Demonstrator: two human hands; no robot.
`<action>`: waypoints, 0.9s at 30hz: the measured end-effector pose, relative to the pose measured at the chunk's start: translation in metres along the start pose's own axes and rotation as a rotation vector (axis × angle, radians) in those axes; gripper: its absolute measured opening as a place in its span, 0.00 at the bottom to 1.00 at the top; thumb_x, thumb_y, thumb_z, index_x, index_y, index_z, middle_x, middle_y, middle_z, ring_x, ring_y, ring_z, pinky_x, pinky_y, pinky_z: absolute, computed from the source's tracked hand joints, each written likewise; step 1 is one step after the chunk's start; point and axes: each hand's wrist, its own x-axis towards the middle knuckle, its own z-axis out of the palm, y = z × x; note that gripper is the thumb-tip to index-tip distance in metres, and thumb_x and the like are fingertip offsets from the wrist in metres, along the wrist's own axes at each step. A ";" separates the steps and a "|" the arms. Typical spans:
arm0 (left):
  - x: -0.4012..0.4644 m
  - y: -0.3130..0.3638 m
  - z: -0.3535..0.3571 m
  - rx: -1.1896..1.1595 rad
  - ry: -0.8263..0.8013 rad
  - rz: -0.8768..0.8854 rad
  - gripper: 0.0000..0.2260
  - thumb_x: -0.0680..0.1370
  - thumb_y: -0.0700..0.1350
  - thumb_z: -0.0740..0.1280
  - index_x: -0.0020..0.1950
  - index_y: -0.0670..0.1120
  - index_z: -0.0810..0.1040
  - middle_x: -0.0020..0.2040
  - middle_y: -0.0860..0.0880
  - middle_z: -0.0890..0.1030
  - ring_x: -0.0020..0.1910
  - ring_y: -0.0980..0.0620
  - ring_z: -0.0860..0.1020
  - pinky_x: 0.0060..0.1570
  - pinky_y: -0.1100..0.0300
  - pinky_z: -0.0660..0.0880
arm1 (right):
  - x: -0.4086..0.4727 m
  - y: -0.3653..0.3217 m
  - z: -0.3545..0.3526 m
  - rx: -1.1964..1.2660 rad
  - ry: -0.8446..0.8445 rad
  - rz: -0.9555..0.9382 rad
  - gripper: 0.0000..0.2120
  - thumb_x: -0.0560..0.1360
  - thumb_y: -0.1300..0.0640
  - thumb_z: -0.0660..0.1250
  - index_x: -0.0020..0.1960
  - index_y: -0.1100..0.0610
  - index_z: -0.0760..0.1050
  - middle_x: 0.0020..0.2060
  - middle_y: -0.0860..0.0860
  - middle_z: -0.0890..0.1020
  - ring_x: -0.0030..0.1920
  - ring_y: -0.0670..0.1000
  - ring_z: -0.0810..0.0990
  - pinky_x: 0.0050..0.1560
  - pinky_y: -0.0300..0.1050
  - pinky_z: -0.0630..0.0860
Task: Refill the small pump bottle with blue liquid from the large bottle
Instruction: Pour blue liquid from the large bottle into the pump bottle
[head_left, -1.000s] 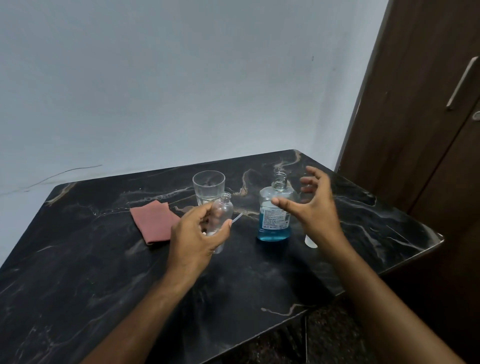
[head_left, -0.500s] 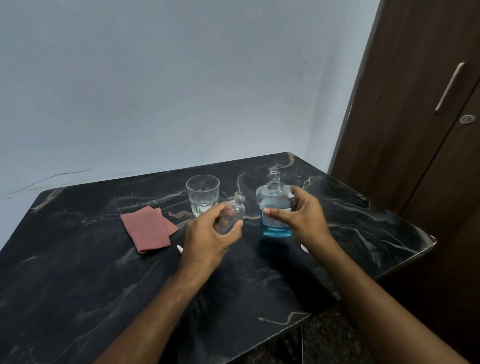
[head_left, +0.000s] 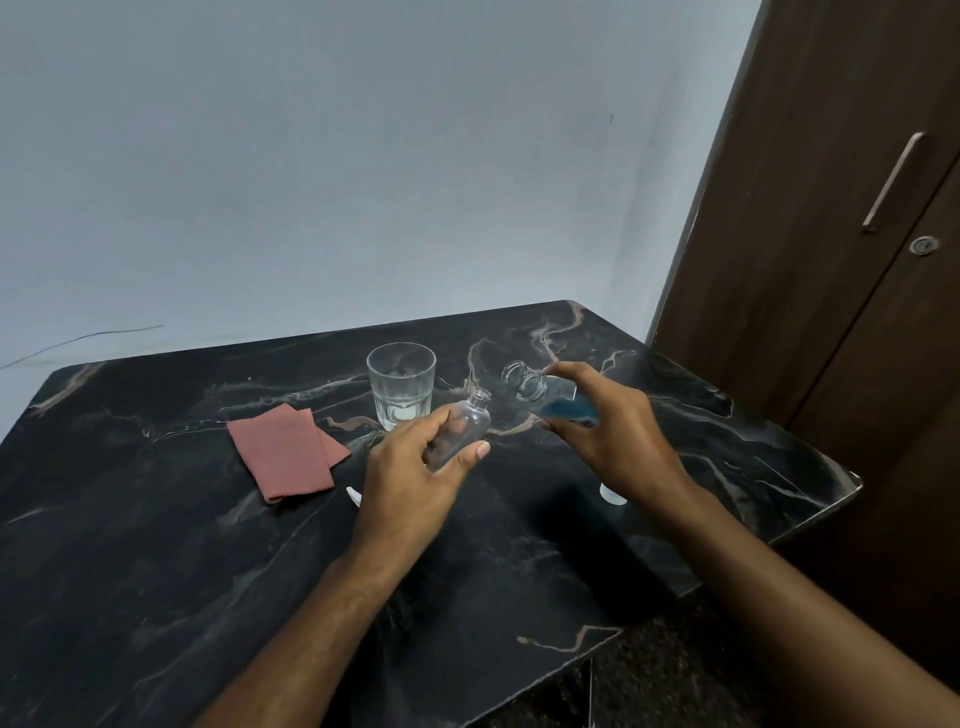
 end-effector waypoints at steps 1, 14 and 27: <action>0.000 -0.002 -0.001 0.019 -0.005 0.002 0.22 0.72 0.48 0.78 0.64 0.58 0.80 0.51 0.62 0.82 0.55 0.73 0.77 0.51 0.81 0.68 | 0.000 -0.001 0.002 -0.013 0.003 -0.010 0.28 0.70 0.56 0.79 0.65 0.43 0.73 0.56 0.48 0.83 0.50 0.42 0.79 0.51 0.33 0.76; 0.003 -0.011 -0.001 0.113 -0.041 0.055 0.22 0.73 0.49 0.77 0.67 0.56 0.79 0.48 0.67 0.80 0.55 0.66 0.78 0.54 0.75 0.71 | -0.003 -0.004 0.004 -0.166 0.019 -0.125 0.27 0.72 0.59 0.77 0.68 0.48 0.73 0.58 0.48 0.83 0.56 0.48 0.80 0.56 0.45 0.79; 0.003 -0.017 0.001 0.158 -0.054 0.057 0.23 0.73 0.51 0.77 0.67 0.56 0.79 0.48 0.67 0.79 0.54 0.63 0.78 0.53 0.71 0.72 | -0.004 -0.005 0.003 -0.254 -0.009 -0.141 0.26 0.73 0.59 0.76 0.69 0.50 0.73 0.60 0.51 0.82 0.58 0.52 0.80 0.56 0.45 0.77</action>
